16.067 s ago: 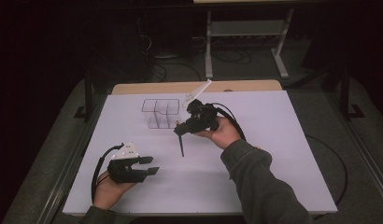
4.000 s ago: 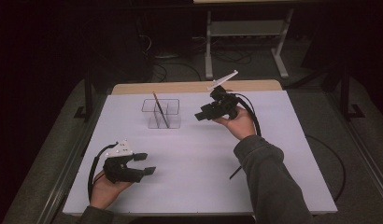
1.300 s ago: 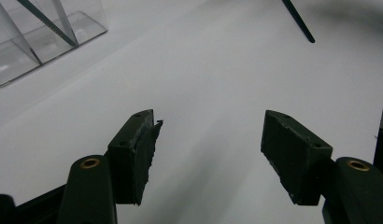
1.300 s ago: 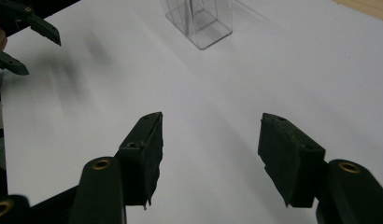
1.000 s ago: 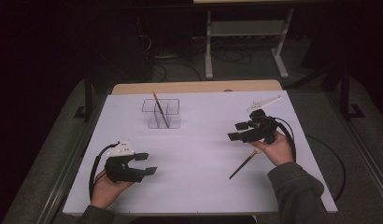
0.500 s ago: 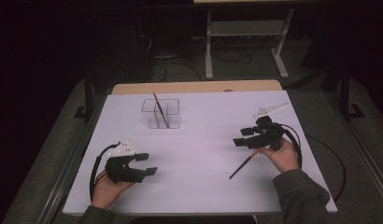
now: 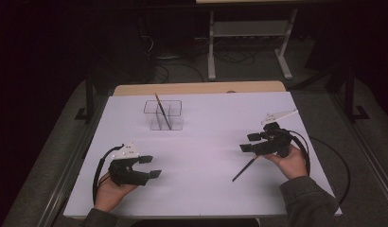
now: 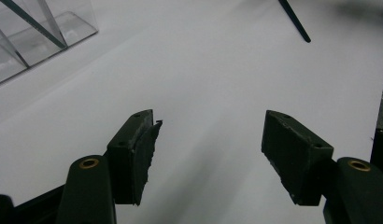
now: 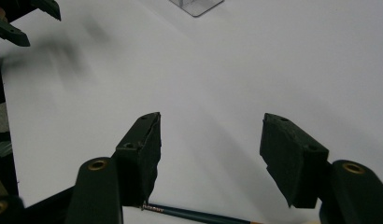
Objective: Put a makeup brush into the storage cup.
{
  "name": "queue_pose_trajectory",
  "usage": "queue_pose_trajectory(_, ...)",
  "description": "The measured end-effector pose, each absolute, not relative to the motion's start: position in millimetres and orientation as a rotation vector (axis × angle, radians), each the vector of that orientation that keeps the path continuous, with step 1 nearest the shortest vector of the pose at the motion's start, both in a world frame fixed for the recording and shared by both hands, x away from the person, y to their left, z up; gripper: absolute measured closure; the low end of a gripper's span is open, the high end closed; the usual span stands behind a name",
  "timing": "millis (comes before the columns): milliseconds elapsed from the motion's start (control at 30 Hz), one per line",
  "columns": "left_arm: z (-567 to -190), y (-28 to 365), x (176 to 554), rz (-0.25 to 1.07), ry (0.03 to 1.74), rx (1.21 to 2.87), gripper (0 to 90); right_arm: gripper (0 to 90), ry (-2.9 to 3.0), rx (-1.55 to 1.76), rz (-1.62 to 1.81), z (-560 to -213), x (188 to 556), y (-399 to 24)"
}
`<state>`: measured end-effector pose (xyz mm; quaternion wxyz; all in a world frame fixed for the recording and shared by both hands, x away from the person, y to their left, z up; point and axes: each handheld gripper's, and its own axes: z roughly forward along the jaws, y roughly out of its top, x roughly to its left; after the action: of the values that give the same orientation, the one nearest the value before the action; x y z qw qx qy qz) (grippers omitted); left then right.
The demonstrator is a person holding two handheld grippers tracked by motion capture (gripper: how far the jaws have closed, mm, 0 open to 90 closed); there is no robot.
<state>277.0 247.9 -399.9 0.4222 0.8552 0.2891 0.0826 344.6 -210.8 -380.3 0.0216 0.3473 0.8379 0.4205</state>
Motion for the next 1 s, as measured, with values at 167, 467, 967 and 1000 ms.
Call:
queue_pose_trajectory(167,-400,247,277,0.205,0.725,2.138,34.2,37.3,2.597,1.082,1.300,-381,343,-213)
queue_pose_trajectory(467,-400,245,276,0.199,0.726,2.139,34.2,37.4,2.595,1.084,1.290,-382,339,-218)
queue_pose_trajectory(967,-401,243,276,0.195,0.727,2.141,34.1,37.4,2.600,1.105,1.276,-388,335,-224)
queue_pose_trajectory(1000,-401,243,276,0.195,0.728,2.141,34.1,37.4,2.599,1.106,1.277,-388,335,-224)
